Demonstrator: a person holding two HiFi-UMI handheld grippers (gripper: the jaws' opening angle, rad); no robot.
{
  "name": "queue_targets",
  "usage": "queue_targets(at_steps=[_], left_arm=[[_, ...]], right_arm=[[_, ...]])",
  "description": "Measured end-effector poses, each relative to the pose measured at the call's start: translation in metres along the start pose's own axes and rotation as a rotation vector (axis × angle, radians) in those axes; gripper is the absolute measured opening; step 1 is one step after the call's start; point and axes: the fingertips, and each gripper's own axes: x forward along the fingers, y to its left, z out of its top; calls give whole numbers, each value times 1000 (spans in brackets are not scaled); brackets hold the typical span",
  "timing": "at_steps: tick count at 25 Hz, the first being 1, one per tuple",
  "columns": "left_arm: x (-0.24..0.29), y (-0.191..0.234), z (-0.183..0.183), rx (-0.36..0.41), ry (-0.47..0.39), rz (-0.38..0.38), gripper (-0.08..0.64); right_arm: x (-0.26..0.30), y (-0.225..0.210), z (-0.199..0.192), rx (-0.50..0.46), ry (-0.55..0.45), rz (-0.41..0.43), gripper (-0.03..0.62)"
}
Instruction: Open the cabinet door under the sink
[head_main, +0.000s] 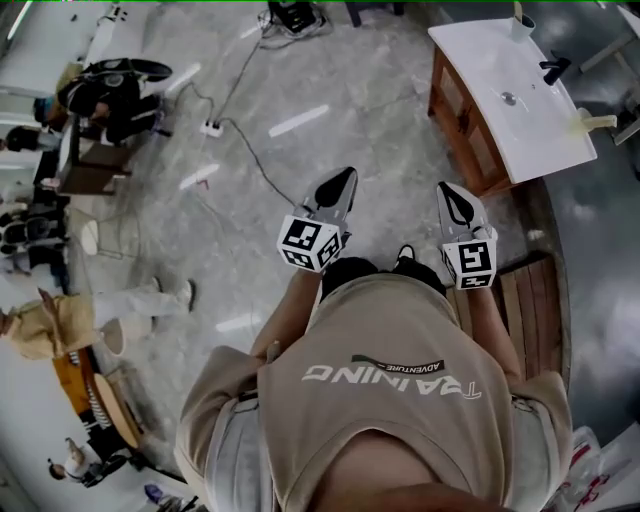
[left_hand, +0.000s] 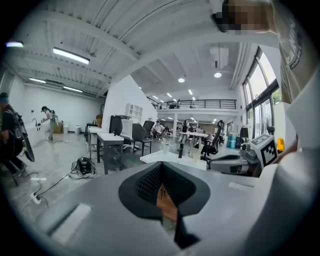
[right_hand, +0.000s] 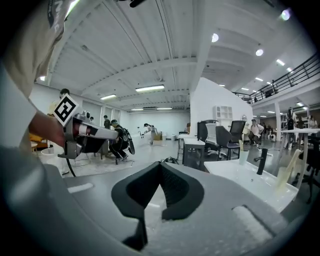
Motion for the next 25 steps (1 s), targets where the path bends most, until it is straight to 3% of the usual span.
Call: queue_targets(at_steps=[4, 8, 11, 14, 19, 23, 25], left_arm=[[11, 19, -4, -6, 42, 28, 17], [14, 45, -3, -8, 37, 47, 17], [15, 68, -9, -53, 21, 43, 17], [23, 90, -15, -77, 15, 15, 17], [50, 136, 6, 2, 11, -18, 17], [57, 182, 20, -47, -35, -71, 17], [57, 202, 13, -46, -18, -97, 17]], right_arm=[[22, -1, 14, -54, -17, 20, 2], [49, 14, 13, -87, 1, 88, 2], [69, 24, 15, -92, 8, 95, 2], [89, 23, 21, -92, 15, 71, 2], [138, 22, 49, -71, 7, 36, 2], [178, 19, 76, 13, -75, -26, 2], [192, 18, 84, 22, -88, -74, 2]])
